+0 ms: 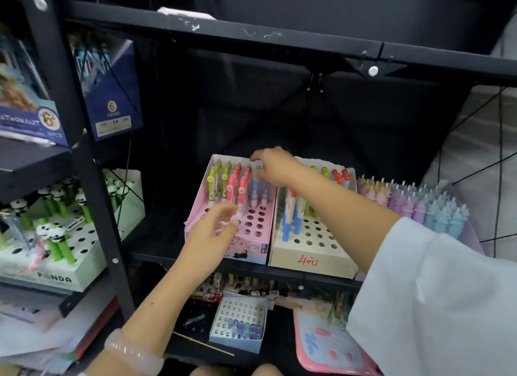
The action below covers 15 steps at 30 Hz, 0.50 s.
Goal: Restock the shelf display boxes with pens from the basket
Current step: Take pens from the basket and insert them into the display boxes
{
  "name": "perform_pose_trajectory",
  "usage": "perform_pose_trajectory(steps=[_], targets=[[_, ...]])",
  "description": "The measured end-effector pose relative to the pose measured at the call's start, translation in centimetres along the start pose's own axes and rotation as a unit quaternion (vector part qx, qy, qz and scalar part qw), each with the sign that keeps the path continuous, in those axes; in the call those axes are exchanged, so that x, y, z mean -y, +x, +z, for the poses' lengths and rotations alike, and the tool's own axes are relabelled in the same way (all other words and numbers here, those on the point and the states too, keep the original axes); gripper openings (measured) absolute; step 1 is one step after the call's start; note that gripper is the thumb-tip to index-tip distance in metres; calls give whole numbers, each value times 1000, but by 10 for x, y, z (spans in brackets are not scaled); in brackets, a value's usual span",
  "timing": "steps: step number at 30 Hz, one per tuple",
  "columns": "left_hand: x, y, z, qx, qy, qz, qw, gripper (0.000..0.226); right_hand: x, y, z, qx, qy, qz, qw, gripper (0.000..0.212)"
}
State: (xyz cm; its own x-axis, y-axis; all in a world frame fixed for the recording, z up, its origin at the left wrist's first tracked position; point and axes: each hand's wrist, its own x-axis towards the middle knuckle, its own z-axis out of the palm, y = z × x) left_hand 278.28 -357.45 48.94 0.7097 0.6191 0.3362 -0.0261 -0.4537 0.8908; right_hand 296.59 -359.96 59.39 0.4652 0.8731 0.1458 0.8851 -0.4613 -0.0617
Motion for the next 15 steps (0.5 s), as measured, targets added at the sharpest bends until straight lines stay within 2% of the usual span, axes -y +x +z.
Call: perform_pose_trajectory(steps=[4, 8, 12, 15], targets=[[-7, -4, 2, -25, -13, 9, 1000, 23, -8, -20, -14, -84, 83, -19, 993, 26], [-23, -14, 21, -15, -29, 53, 998, 28, -13, -70, -34, -124, 201, -63, 970, 21], [-31, -36, 59, 52, -50, 68, 995, 30, -32, -146, -33, -86, 322, -95, 938, 14], [-26, -59, 102, 137, -79, 34, 987, 28, -67, -204, -5, -42, 356, -40, 933, 15]])
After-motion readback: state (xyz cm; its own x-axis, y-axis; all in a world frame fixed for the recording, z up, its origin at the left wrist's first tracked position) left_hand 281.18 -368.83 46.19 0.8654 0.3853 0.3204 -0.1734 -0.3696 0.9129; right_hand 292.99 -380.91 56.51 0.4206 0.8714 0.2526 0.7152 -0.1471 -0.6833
